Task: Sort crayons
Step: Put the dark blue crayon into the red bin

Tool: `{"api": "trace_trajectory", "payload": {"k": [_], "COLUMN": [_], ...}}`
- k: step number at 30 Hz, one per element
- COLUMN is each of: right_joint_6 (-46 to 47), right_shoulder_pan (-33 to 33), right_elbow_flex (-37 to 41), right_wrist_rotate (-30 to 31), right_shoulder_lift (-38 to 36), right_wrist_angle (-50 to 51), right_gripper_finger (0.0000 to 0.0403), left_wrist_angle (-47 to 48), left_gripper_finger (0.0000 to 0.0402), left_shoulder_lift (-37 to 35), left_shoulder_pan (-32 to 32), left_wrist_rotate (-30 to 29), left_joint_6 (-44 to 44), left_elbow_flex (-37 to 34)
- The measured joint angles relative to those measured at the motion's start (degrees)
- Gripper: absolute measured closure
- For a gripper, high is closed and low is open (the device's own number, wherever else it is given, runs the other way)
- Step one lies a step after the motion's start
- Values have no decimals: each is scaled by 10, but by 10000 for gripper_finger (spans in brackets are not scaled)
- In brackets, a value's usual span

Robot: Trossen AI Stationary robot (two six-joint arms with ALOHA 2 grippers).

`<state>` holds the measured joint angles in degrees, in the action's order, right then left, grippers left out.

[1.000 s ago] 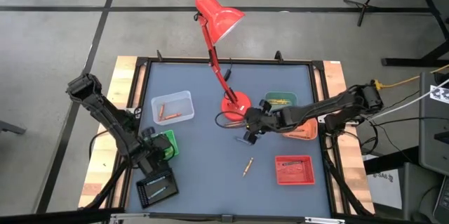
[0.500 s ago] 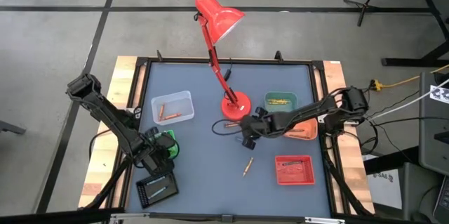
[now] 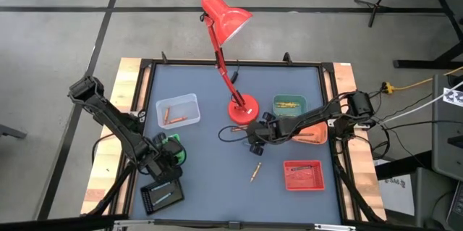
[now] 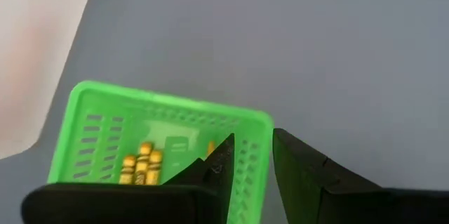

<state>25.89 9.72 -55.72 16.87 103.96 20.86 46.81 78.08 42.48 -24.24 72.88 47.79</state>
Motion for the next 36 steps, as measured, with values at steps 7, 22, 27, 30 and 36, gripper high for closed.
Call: {"api": "trace_trajectory", "payload": {"k": [7,22,27,30,36], "right_joint_6": [0,-7,-7,-7,-8], "right_shoulder_pan": [0,0,0,0,0], "right_elbow_flex": [0,0,0,1,-13], "right_wrist_rotate": [-10,-17,-16,-16,-33], "right_shoulder_lift": [0,1,1,1,-3], "right_wrist_angle": [0,-2,-2,-2,12], "right_gripper_finger": [265,375,395,389,380], "left_wrist_angle": [-68,-247,-303,-323,-346], "left_gripper_finger": [320,320,320,320,320], "left_shoulder_lift": [0,0,0,0,0], "left_shoulder_pan": [0,-10,-38,-58,-95], "left_wrist_rotate": [-68,-274,-274,-273,-262], "left_joint_6": [0,-131,-206,-241,-282], "left_elbow_flex": [0,0,0,0,0]}}
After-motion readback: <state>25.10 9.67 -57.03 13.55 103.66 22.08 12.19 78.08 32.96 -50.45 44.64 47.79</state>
